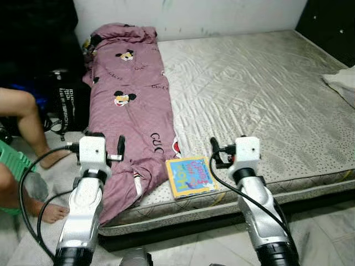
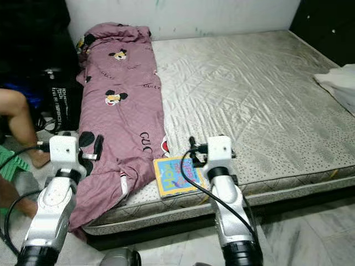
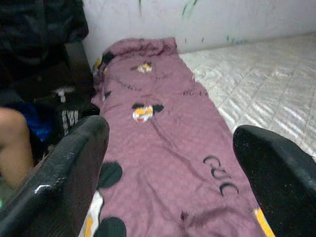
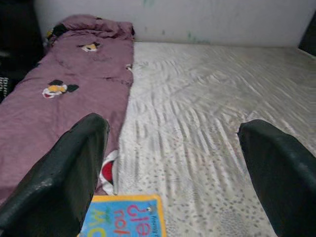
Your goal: Clean up the room
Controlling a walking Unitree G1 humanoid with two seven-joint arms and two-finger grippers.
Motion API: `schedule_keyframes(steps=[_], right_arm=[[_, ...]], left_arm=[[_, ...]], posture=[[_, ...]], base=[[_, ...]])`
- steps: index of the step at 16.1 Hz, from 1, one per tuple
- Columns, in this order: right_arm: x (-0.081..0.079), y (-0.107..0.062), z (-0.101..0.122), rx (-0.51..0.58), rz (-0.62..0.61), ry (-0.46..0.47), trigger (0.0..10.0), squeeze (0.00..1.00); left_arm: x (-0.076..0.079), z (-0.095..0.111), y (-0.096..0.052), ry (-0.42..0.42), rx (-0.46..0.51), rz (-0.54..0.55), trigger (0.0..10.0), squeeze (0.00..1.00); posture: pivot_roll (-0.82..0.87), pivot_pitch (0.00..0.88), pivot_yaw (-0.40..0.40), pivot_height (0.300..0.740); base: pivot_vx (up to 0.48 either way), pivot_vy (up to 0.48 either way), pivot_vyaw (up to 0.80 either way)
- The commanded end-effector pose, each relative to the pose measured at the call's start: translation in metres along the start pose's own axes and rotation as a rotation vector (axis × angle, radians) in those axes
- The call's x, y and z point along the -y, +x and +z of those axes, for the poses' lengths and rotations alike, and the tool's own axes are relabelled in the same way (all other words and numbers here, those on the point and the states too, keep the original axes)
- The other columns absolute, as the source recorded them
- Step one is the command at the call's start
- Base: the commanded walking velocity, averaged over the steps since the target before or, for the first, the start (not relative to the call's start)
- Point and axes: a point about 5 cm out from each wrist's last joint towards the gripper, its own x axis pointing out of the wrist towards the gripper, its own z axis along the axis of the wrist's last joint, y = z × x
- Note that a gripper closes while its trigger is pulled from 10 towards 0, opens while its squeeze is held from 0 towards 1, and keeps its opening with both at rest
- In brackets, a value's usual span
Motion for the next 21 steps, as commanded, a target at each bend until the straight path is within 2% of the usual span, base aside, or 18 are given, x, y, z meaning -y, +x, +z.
schedule_keyframes(steps=[1,5,11,13,17,21], right_arm=[[-0.0014,0.002,0.0066,0.024,0.02,-0.001,10.0,0.0],[-0.0059,0.0103,0.0071,0.027,0.038,-0.002,10.0,0.0],[-0.0012,0.0083,0.0062,0.021,0.021,-0.02,10.0,0.0],[0.0011,0.009,0.0039,0.004,0.0,0.011,10.0,0.0],[-0.001,0.0102,0.0043,0.01,0.012,0.005,10.0,0.0],[-0.0018,0.0112,0.0056,0.016,0.018,0.0,10.0,0.0]], left_arm=[[-0.0043,-0.0001,-0.0015,-0.001,-0.007,0.021,10.0,0.0],[-0.0027,-0.0001,0.0021,0.002,0.001,0.024,10.0,0.0],[0.0002,0.0002,0.0046,0.002,-0.001,0.007,10.0,0.0],[0.0021,0.0006,0.0062,0.002,-0.001,-0.002,10.0,0.0],[0.0009,0.0006,0.0061,0.005,0.0,-0.002,10.0,0.0],[0.0006,0.0007,0.0073,0.007,0.0,0.001,10.0,0.0]], posture=[[0.08,0.0,0.015,0.74],[0.09,0.0,0.005,0.74],[0.07,0.0,0.01,0.74],[0.07,0.0,0.012,0.74],[0.08,0.0,0.014,0.74],[0.08,0.0,0.01,0.74]], base=[[0.0,0.0,0.0],[0.0,0.0,0.0],[0.0,0.0,0.0],[0.0,0.0,-0.75],[0.0,0.0,-0.79],[0.0,0.0,0.0]])
